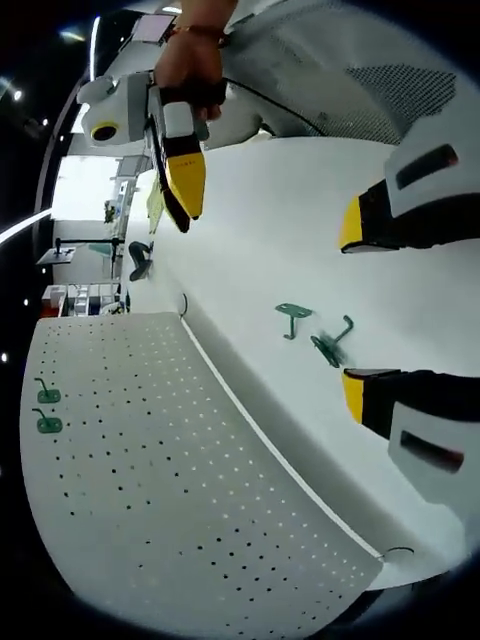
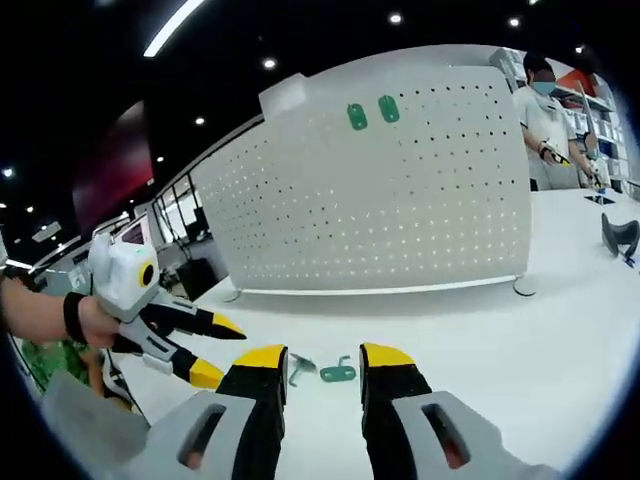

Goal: Insert the hook assembly into the mounting plate slot until the hook locks in place.

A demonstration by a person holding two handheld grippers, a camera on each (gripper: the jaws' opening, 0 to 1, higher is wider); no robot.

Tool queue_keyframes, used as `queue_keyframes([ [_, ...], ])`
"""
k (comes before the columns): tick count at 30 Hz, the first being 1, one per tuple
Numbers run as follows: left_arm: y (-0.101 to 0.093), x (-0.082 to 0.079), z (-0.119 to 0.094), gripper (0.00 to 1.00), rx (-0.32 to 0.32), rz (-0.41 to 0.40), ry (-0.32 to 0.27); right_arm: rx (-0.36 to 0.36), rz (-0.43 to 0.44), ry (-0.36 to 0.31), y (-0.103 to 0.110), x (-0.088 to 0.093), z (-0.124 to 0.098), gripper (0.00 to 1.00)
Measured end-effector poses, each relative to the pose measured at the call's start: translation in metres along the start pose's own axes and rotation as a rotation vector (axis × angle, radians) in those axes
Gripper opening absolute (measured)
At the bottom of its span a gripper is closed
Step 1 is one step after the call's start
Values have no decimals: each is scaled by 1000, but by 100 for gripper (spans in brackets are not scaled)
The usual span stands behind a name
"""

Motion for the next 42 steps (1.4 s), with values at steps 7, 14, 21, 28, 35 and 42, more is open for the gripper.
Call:
queue_keyframes([
  [7,4,2,10,45,-3,9,34,-9,17,13,2,5,1,31],
  [14,11,6,22,44,-19,22,81,-33,14,30,9,12,3,31],
  [21,14,0,35,39,-35,73,80,-35,22,31,7,16,1,30],
  [28,13,-2,50,37,-21,114,109,-17,27,30,-1,20,-3,30],
  [35,16,-5,67,30,-26,139,124,-11,42,32,-4,21,-4,30],
  [42,24,-5,77,21,-30,192,141,-18,58,36,-4,24,-2,28],
])
Point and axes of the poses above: the point that each gripper's makers call its tool centre point, and the gripper's own axes: z roughly forward along the fingers, y roughly to its left, x roughly out of its underside, the point moved 4 cm from there along -z, roughly backward along the fingers
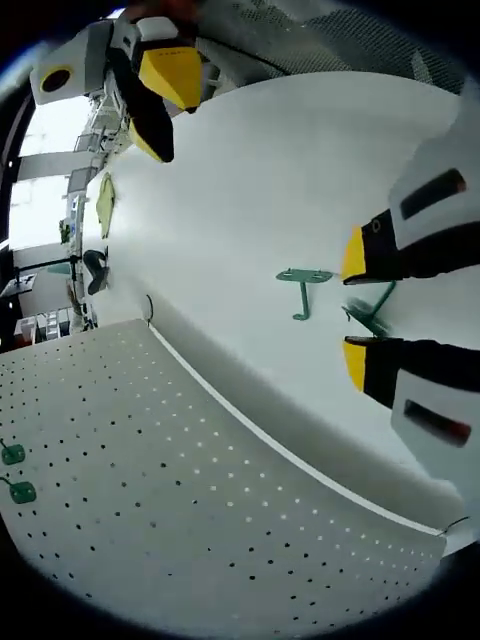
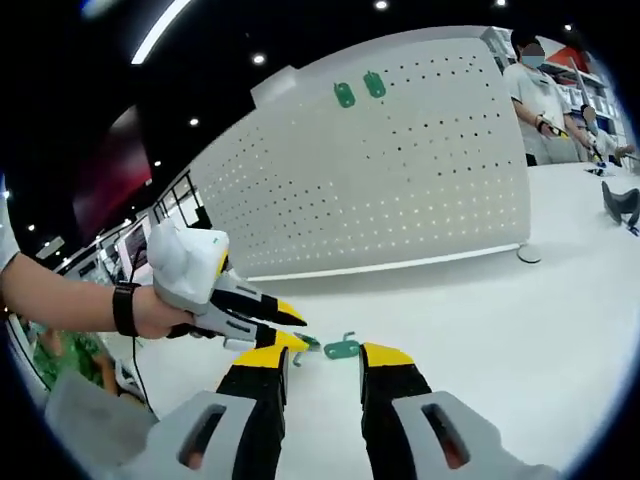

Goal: Insert the hook assembly into the mounting plate slot until the hook locks in place.

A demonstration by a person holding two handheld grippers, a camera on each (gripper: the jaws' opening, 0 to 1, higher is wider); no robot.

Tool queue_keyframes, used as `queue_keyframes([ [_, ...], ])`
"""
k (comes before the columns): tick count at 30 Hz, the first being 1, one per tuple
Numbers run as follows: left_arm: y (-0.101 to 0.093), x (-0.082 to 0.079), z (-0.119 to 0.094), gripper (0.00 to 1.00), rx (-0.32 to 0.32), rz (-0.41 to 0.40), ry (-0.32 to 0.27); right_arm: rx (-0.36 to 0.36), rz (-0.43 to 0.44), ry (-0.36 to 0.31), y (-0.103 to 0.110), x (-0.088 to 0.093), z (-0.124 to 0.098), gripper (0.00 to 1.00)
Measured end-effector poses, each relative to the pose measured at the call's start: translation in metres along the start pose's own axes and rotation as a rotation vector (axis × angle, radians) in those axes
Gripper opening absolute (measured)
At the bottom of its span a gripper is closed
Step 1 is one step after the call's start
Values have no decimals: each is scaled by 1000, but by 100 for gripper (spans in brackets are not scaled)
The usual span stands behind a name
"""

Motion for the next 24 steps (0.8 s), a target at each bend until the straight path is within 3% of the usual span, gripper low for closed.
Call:
queue_keyframes([
  [11,3,10,13,13,21,5,65,6,28,6,-5,2,1,28],
  [14,1,11,15,10,21,51,91,11,35,10,-7,3,1,28],
  [24,-4,14,15,6,54,37,99,31,27,11,-10,3,0,26],
])
Point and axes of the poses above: the point that each gripper's makers call its tool centre point, and the gripper's own axes: z roughly forward along the fingers, y roughly to its left, x roughly out of its underside, the point moved 4 cm from there along -z, roughly backward along the fingers
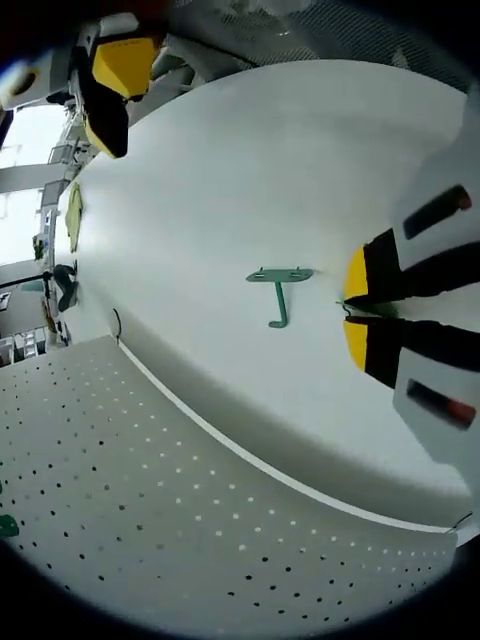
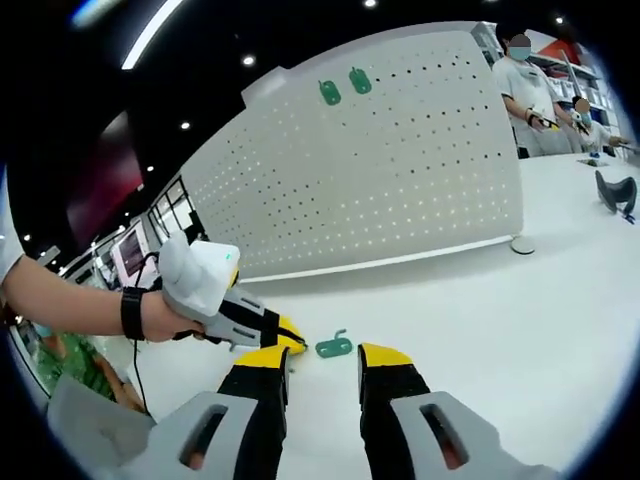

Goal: Insert the hook assembly into the mounting plate slot until the hook locks in place.

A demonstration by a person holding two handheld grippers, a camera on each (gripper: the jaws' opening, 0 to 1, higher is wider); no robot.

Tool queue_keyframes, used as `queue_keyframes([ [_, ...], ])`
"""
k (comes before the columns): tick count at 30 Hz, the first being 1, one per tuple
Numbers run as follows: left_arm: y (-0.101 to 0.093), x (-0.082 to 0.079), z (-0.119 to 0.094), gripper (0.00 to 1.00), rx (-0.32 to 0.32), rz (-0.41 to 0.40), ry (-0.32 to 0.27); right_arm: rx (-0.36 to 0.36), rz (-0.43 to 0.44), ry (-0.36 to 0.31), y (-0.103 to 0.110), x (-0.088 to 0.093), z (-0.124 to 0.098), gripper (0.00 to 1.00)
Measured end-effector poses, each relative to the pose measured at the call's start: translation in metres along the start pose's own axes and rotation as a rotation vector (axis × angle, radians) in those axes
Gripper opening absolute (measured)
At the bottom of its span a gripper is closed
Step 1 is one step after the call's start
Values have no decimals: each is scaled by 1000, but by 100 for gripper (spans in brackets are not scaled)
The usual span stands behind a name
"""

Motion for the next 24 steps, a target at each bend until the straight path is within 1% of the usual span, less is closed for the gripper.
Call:
queue_keyframes([
  [2,-2,1,-2,6,3,9,4,-5,11,-5,1,0,0,26],
  [4,-4,1,-3,6,19,-22,1,-9,23,-3,1,0,0,26],
  [6,-4,2,-5,5,11,-10,10,-11,13,-2,3,0,0,26],
  [8,-6,2,-7,5,14,-4,5,-18,13,3,4,1,1,26],
  [10,-7,0,-9,5,24,-43,-9,-21,10,5,5,1,1,26],
  [18,-10,-7,-20,5,19,-81,-58,-35,-1,13,7,2,2,26],
  [20,-13,-8,-23,5,35,-160,-66,-37,-8,17,8,3,2,26],
  [22,-13,-11,-25,5,34,-160,-92,-36,-15,13,9,2,1,26],
  [24,-14,-12,-27,5,31,-157,-93,-39,-9,11,9,2,1,26],
])
Point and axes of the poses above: the point that each gripper's makers call its tool centre point, and the gripper's own axes: z roughly forward along the fingers, y roughly to its left, x roughly out of its underside, the point moved 4 cm from there along -z, roughly backward along the fingers
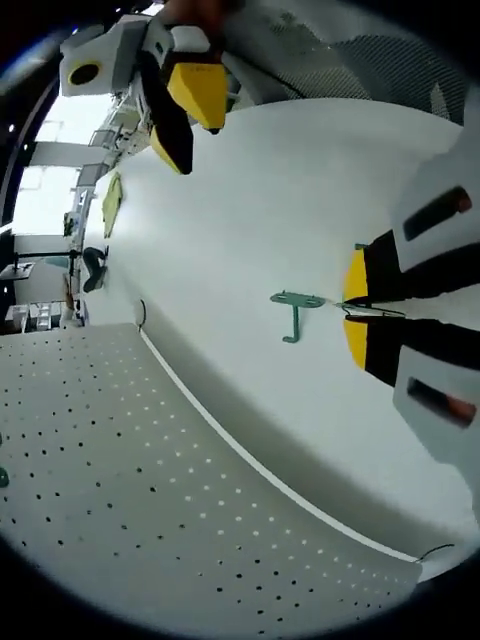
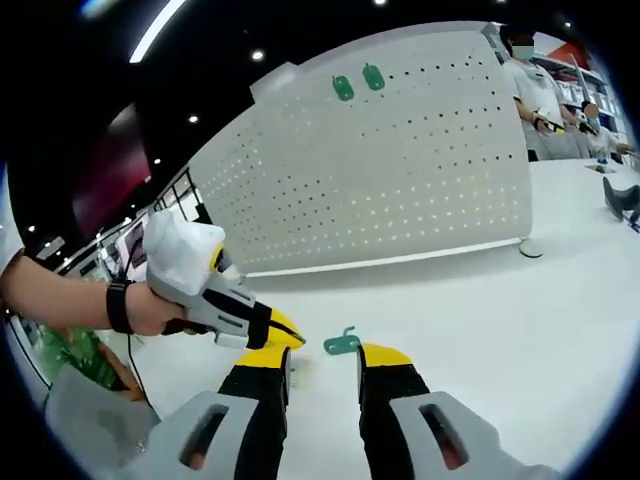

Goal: Insert the hook assembly into the mounting plate slot until the hook locks in place.

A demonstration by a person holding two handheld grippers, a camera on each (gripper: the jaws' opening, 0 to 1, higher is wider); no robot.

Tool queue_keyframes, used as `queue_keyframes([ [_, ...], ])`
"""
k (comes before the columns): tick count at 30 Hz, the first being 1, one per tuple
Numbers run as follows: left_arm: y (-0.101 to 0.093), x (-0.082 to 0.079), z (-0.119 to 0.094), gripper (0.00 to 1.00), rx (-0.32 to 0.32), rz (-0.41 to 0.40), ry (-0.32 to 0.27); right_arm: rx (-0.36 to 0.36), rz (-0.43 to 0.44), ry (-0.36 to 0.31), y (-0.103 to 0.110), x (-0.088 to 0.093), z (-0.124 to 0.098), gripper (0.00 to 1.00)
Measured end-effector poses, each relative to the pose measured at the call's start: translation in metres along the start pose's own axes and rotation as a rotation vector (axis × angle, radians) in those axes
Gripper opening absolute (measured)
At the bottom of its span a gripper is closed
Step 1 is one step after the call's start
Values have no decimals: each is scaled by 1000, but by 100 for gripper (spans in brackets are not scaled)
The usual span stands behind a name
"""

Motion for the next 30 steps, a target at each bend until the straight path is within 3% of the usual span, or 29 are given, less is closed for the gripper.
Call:
queue_keyframes([
  [22,-25,-13,-31,5,-15,-159,-127,-56,-10,-22,28,-4,-4,27],
  [30,-38,-25,-45,5,-22,-206,-192,-89,-30,9,38,0,-3,26],
])
Point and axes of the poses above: the point that each gripper's makers call its tool centre point, and the gripper's own axes: z roughly forward along the fingers, y roughly to its left, x roughly out of its underside, the point moved 4 cm from there along -z, roughly backward along the fingers
